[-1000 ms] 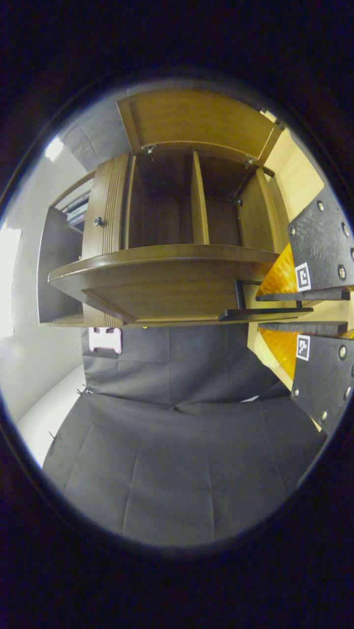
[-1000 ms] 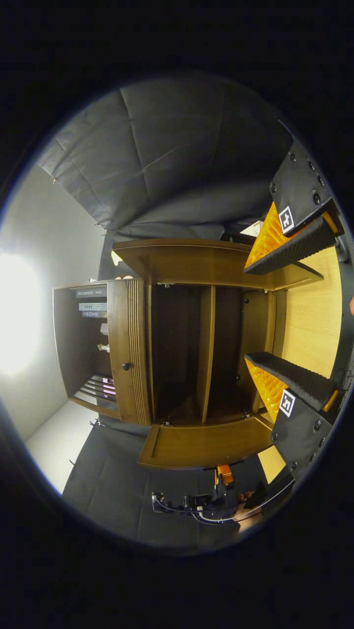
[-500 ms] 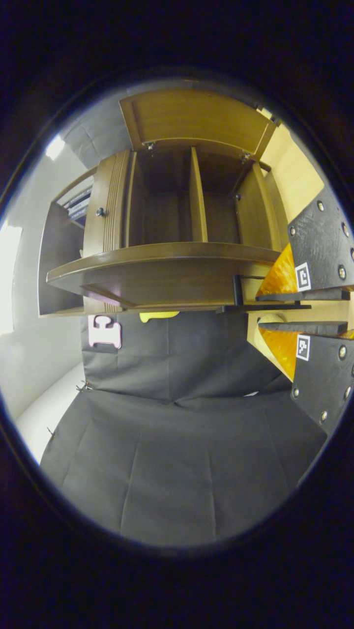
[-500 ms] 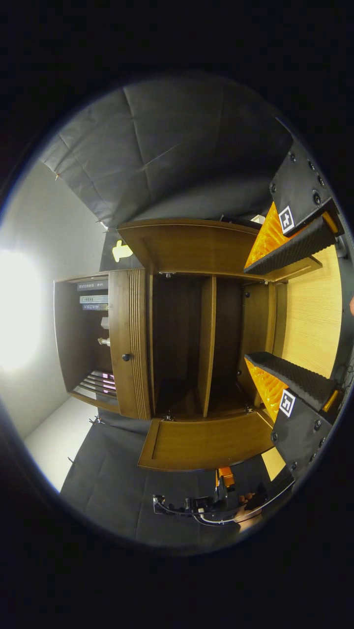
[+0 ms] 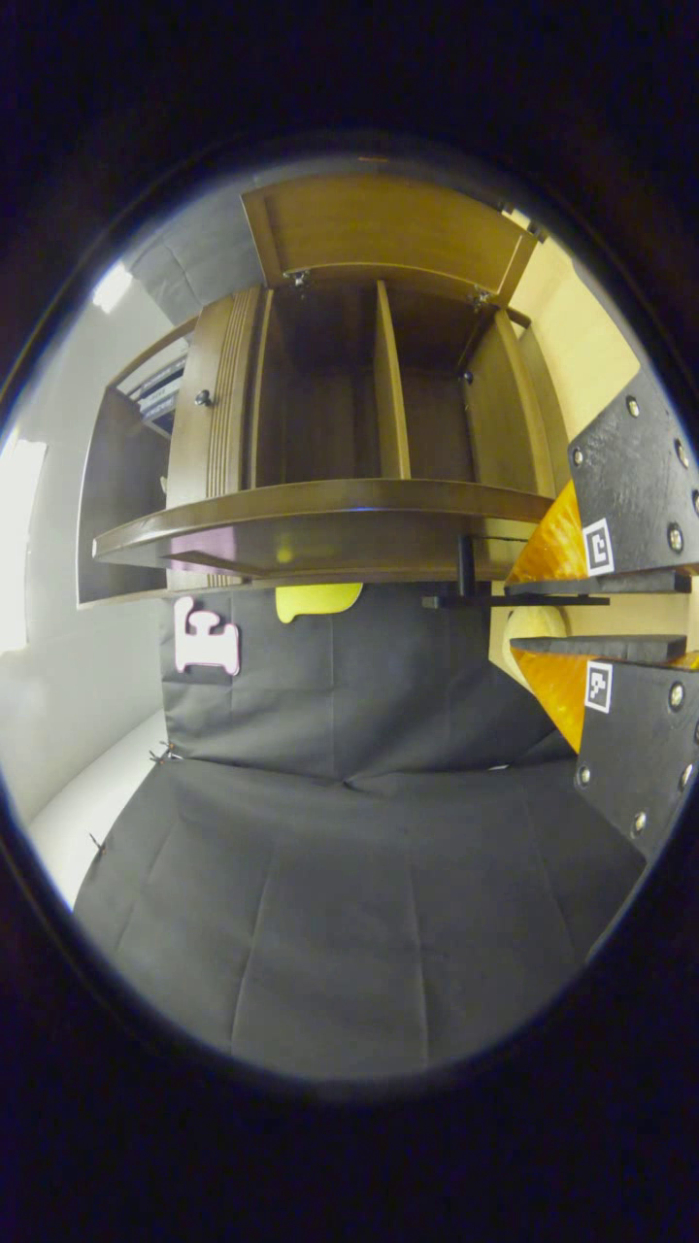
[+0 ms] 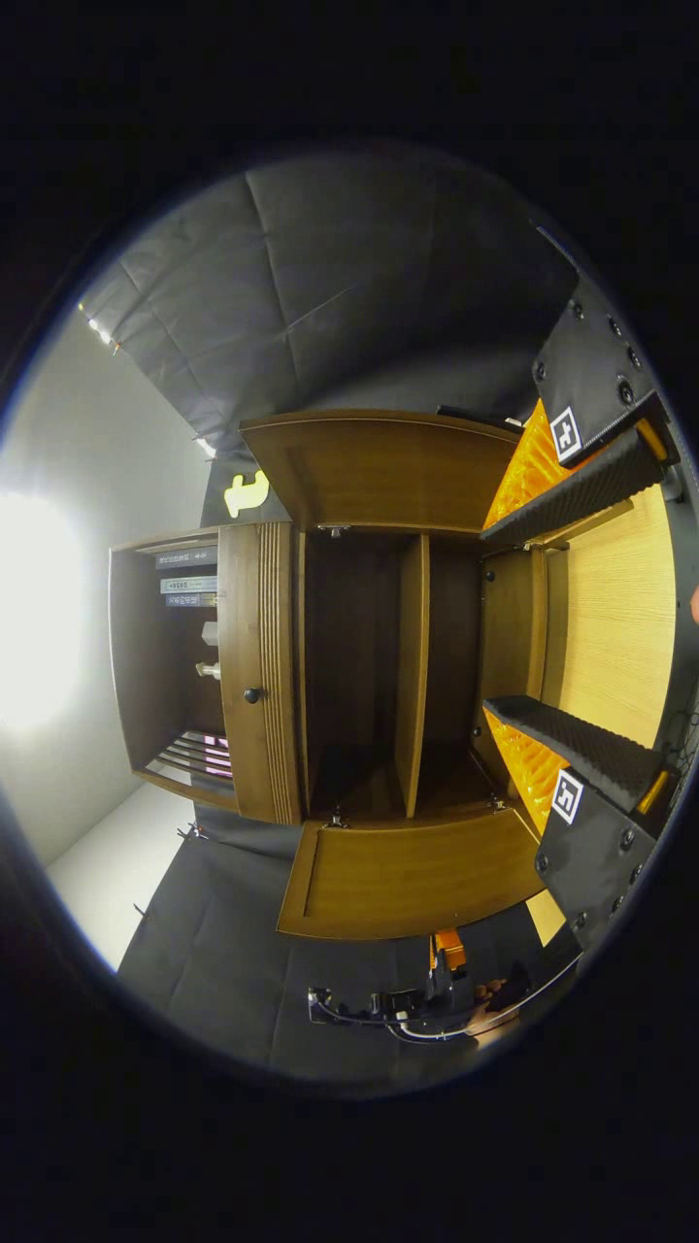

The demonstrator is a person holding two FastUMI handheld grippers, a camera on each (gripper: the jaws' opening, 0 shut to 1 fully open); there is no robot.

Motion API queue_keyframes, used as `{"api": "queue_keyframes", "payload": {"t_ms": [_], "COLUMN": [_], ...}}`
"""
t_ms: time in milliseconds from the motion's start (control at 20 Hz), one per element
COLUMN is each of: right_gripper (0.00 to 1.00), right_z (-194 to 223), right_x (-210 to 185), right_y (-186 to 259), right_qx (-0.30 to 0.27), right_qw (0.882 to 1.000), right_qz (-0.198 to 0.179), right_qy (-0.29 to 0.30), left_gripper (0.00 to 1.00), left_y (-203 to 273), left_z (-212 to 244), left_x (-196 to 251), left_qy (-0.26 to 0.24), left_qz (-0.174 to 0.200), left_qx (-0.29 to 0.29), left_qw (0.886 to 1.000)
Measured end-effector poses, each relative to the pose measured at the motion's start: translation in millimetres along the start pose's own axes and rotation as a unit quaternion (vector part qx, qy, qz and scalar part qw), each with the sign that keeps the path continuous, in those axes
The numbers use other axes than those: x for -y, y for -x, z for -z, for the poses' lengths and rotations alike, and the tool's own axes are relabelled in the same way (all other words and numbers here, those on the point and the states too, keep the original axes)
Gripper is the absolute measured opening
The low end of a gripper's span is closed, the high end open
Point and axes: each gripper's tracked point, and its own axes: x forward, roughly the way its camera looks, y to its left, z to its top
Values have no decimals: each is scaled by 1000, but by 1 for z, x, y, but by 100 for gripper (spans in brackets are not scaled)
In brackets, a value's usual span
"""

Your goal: Open the right door of the double-door shoe cabinet with the right hand, and open the left door with the left hand.

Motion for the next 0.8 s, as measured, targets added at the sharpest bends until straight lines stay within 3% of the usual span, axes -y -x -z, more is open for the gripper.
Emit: {"api": "queue_keyframes", "payload": {"t_ms": [100, 150, 200, 300, 350, 400, 500, 550, 600, 800], "right_gripper": [99, 94, 99, 94, 99, 94, 99, 94, 99, 99], "right_z": [-1, -2, -2, -3, -3, -3, -5, -7, -8, -14], "right_x": [-4, -5, -6, -7, -7, -6, -4, -1, 2, 18], "right_y": [0, 1, 2, 4, 5, 6, 9, 10, 12, 20], "right_qx": [0, 1, 2, 5, 6, 6, 8, 10, 12, 10], "right_qw": [1000, 1000, 1000, 1000, 1000, 1000, 1000, 1000, 1000, 1000], "right_qz": [2, 4, 7, 10, 11, 11, 10, 10, 8, 6], "right_qy": [0, -1, -2, -5, -7, -9, -13, -14, -13, -1], "left_gripper": [19, 17, 15, 15, 15, 19, 17, 19, 17, 19], "left_y": [-1, -2, -2, -3, -3, -2, -3, -3, -1, 3], "left_z": [0, 0, 0, 0, 0, -1, -4, -3, -2, -2], "left_x": [-2, -3, -4, -8, -7, -3, -4, -5, -4, -5], "left_qy": [0, -1, -3, -3, 2, 7, 6, 3, 2, 7], "left_qz": [-2, -5, -7, -13, -12, -10, -10, -10, -8, 4], "left_qx": [0, -1, 0, -1, -2, -1, 6, 9, 13, 25], "left_qw": [1000, 1000, 1000, 1000, 1000, 1000, 1000, 1000, 1000, 1000]}}
